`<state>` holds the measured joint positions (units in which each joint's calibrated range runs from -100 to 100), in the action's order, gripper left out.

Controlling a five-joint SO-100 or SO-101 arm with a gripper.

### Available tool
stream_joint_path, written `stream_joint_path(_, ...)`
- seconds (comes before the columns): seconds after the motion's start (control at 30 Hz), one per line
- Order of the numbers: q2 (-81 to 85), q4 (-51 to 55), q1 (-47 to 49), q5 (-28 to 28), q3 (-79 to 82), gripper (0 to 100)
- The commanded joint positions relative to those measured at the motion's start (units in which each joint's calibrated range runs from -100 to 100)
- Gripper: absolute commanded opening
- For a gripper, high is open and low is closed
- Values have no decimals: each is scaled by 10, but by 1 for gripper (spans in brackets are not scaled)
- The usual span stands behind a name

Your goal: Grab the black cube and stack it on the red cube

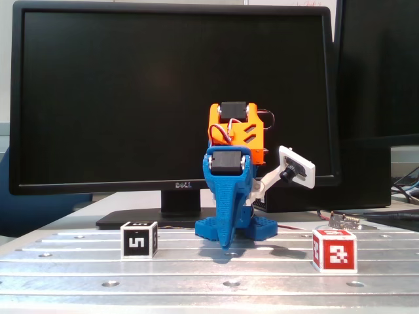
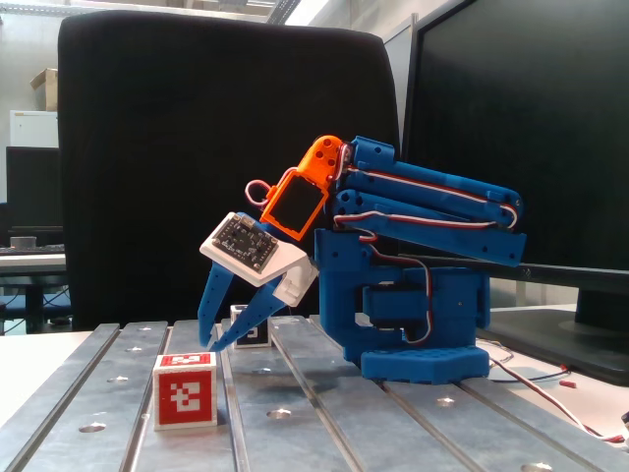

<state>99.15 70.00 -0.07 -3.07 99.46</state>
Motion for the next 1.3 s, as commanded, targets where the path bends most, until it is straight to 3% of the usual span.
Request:
stream_joint_path(0.0, 2, -6, 7, 2, 1, 1)
stream_joint_path(1.07, -7, -28, 6, 5, -63, 1)
stream_joint_path(1.27, -119, -37, 6, 5, -152, 1)
